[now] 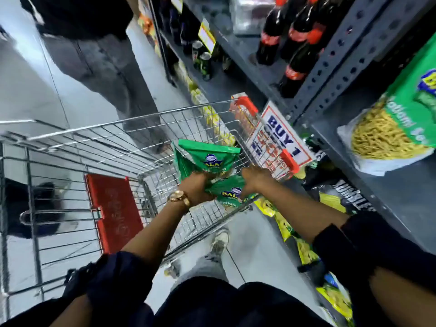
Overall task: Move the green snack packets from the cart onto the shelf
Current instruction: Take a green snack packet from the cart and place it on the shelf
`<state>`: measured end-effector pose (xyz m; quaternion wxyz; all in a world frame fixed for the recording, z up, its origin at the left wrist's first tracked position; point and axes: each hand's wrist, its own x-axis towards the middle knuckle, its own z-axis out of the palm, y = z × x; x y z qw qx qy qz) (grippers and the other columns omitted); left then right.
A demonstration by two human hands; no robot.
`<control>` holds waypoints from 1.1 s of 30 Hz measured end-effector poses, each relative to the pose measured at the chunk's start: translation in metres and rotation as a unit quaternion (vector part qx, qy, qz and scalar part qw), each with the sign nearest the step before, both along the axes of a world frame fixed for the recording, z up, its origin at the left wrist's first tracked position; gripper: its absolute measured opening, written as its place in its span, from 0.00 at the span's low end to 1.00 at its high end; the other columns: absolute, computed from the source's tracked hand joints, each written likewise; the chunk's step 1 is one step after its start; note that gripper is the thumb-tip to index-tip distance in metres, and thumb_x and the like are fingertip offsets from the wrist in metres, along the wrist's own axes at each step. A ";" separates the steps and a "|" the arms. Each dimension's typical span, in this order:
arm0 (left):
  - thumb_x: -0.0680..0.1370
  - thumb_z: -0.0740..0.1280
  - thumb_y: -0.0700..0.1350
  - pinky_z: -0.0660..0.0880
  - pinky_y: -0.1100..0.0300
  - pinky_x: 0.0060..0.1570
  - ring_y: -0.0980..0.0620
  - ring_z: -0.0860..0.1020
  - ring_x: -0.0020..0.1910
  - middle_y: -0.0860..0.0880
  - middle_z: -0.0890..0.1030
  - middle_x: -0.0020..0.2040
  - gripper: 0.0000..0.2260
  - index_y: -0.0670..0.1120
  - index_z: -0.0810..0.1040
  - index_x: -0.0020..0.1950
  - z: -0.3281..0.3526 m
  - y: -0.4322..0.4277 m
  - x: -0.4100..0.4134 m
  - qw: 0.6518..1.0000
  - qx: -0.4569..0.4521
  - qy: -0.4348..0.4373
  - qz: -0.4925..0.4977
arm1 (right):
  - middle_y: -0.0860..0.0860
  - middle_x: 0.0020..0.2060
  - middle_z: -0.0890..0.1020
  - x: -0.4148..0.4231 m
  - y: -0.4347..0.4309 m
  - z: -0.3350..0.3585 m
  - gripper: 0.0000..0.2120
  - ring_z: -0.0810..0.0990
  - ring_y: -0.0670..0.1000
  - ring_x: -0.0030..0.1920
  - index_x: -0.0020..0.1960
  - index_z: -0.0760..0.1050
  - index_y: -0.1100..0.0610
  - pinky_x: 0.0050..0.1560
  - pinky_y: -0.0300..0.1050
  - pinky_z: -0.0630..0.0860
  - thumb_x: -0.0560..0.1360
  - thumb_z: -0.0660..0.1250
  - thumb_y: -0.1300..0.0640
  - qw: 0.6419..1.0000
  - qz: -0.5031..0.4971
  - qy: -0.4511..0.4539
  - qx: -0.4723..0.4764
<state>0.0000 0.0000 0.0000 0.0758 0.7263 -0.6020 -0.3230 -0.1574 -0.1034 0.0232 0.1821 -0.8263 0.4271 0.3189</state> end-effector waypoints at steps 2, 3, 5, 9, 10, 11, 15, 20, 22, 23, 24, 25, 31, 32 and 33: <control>0.70 0.75 0.49 0.78 0.51 0.55 0.41 0.81 0.56 0.41 0.82 0.58 0.24 0.47 0.75 0.65 -0.007 -0.016 0.000 0.997 0.051 -0.049 -0.036 | 0.58 0.61 0.79 0.004 -0.002 -0.009 0.24 0.79 0.60 0.61 0.62 0.73 0.59 0.59 0.52 0.76 0.69 0.74 0.53 0.999 0.023 0.003 -0.031; 0.70 0.76 0.48 0.79 0.50 0.56 0.41 0.80 0.56 0.41 0.82 0.58 0.25 0.46 0.75 0.64 -0.012 -0.022 0.000 0.993 0.078 -0.066 -0.051 | 0.58 0.60 0.79 0.002 -0.002 -0.015 0.21 0.80 0.61 0.61 0.61 0.74 0.59 0.59 0.52 0.77 0.71 0.72 0.57 0.999 0.028 -0.001 -0.047; 0.69 0.77 0.47 0.78 0.48 0.56 0.41 0.80 0.57 0.41 0.81 0.58 0.25 0.43 0.74 0.63 -0.018 -0.030 0.000 0.988 0.110 -0.083 -0.072 | 0.58 0.60 0.79 0.002 -0.004 -0.022 0.18 0.79 0.61 0.62 0.62 0.73 0.58 0.60 0.52 0.76 0.73 0.68 0.61 0.998 0.019 0.009 -0.055; 0.74 0.73 0.48 0.78 0.49 0.52 0.41 0.81 0.53 0.39 0.82 0.55 0.21 0.44 0.74 0.64 -0.031 -0.038 0.000 0.995 0.071 -0.050 -0.037 | 0.60 0.60 0.79 0.001 -0.016 -0.030 0.18 0.79 0.62 0.62 0.62 0.74 0.59 0.59 0.55 0.78 0.73 0.67 0.63 0.999 -0.004 0.004 -0.037; 0.73 0.73 0.48 0.79 0.49 0.51 0.41 0.81 0.51 0.40 0.82 0.54 0.22 0.46 0.75 0.65 -0.034 -0.039 0.000 0.998 0.058 -0.029 -0.020 | 0.61 0.59 0.79 -0.002 -0.017 -0.031 0.17 0.79 0.62 0.61 0.61 0.75 0.60 0.58 0.55 0.78 0.73 0.66 0.64 0.999 -0.013 -0.011 -0.043; 0.72 0.74 0.48 0.80 0.50 0.51 0.42 0.82 0.50 0.41 0.83 0.53 0.21 0.48 0.76 0.64 -0.036 -0.041 -0.001 0.998 0.056 -0.010 0.000 | 0.62 0.58 0.80 -0.005 -0.019 -0.033 0.15 0.79 0.63 0.60 0.60 0.75 0.62 0.57 0.54 0.78 0.74 0.65 0.64 0.998 -0.020 -0.030 -0.049; 0.71 0.75 0.49 0.78 0.52 0.48 0.40 0.82 0.50 0.40 0.84 0.49 0.14 0.45 0.82 0.54 -0.038 -0.053 0.001 0.997 0.037 0.024 0.064 | 0.63 0.58 0.79 -0.007 -0.029 -0.026 0.15 0.79 0.64 0.59 0.59 0.74 0.63 0.57 0.54 0.76 0.73 0.67 0.63 0.996 -0.041 -0.063 -0.057; 0.69 0.77 0.48 0.81 0.50 0.47 0.43 0.84 0.45 0.42 0.86 0.46 0.13 0.44 0.84 0.50 -0.024 -0.065 0.000 0.997 0.000 0.029 0.067 | 0.60 0.54 0.81 -0.015 -0.035 -0.008 0.17 0.81 0.62 0.55 0.59 0.76 0.59 0.52 0.52 0.79 0.71 0.70 0.62 0.984 -0.107 -0.108 -0.089; 0.67 0.77 0.50 0.80 0.51 0.47 0.42 0.83 0.47 0.42 0.86 0.48 0.16 0.47 0.84 0.52 -0.011 -0.069 0.003 0.999 -0.018 0.010 0.046 | 0.60 0.51 0.83 -0.024 -0.035 0.004 0.17 0.82 0.61 0.53 0.57 0.78 0.57 0.50 0.52 0.80 0.68 0.72 0.61 0.972 -0.149 -0.149 -0.102; 0.66 0.78 0.51 0.80 0.51 0.47 0.41 0.83 0.49 0.42 0.86 0.48 0.17 0.49 0.84 0.53 -0.002 -0.071 0.005 0.999 -0.029 0.005 0.045 | 0.59 0.50 0.84 -0.030 -0.036 0.012 0.18 0.83 0.60 0.52 0.56 0.79 0.55 0.49 0.51 0.80 0.67 0.74 0.60 0.962 -0.178 -0.175 -0.110; 0.66 0.78 0.51 0.79 0.51 0.47 0.42 0.83 0.49 0.42 0.86 0.48 0.17 0.49 0.84 0.53 0.008 -0.073 0.006 0.997 -0.046 0.011 0.055 | 0.58 0.49 0.85 -0.036 -0.036 0.021 0.19 0.84 0.59 0.51 0.55 0.80 0.53 0.48 0.49 0.80 0.65 0.77 0.60 0.949 -0.213 -0.203 -0.114; 0.65 0.79 0.50 0.79 0.53 0.46 0.43 0.83 0.47 0.43 0.86 0.46 0.16 0.49 0.85 0.51 0.019 -0.074 0.007 0.994 -0.066 0.027 0.077 | 0.58 0.47 0.85 -0.042 -0.036 0.031 0.20 0.84 0.58 0.50 0.54 0.80 0.53 0.47 0.48 0.80 0.63 0.78 0.59 0.933 -0.246 -0.236 -0.117; 0.65 0.79 0.37 0.81 0.52 0.42 0.51 0.82 0.36 0.49 0.86 0.37 0.09 0.45 0.84 0.42 0.096 -0.069 -0.007 0.930 -0.157 0.287 0.169 | 0.54 0.44 0.87 -0.082 -0.036 0.102 0.23 0.86 0.51 0.45 0.48 0.79 0.49 0.52 0.48 0.82 0.57 0.83 0.58 0.830 -0.369 -0.406 -0.103; 0.65 0.79 0.36 0.82 0.53 0.42 0.52 0.83 0.37 0.52 0.86 0.36 0.09 0.46 0.84 0.41 0.111 -0.067 -0.012 0.915 -0.177 0.319 0.172 | 0.53 0.44 0.88 -0.089 -0.035 0.115 0.23 0.86 0.50 0.45 0.48 0.79 0.49 0.52 0.49 0.82 0.57 0.83 0.59 0.811 -0.384 -0.429 -0.104; 0.65 0.79 0.35 0.83 0.56 0.41 0.53 0.84 0.37 0.54 0.87 0.36 0.10 0.47 0.84 0.40 0.127 -0.066 -0.020 0.902 -0.195 0.345 0.173 | 0.52 0.44 0.87 -0.096 -0.032 0.129 0.23 0.86 0.49 0.45 0.49 0.80 0.50 0.50 0.46 0.82 0.57 0.83 0.60 0.793 -0.394 -0.453 -0.107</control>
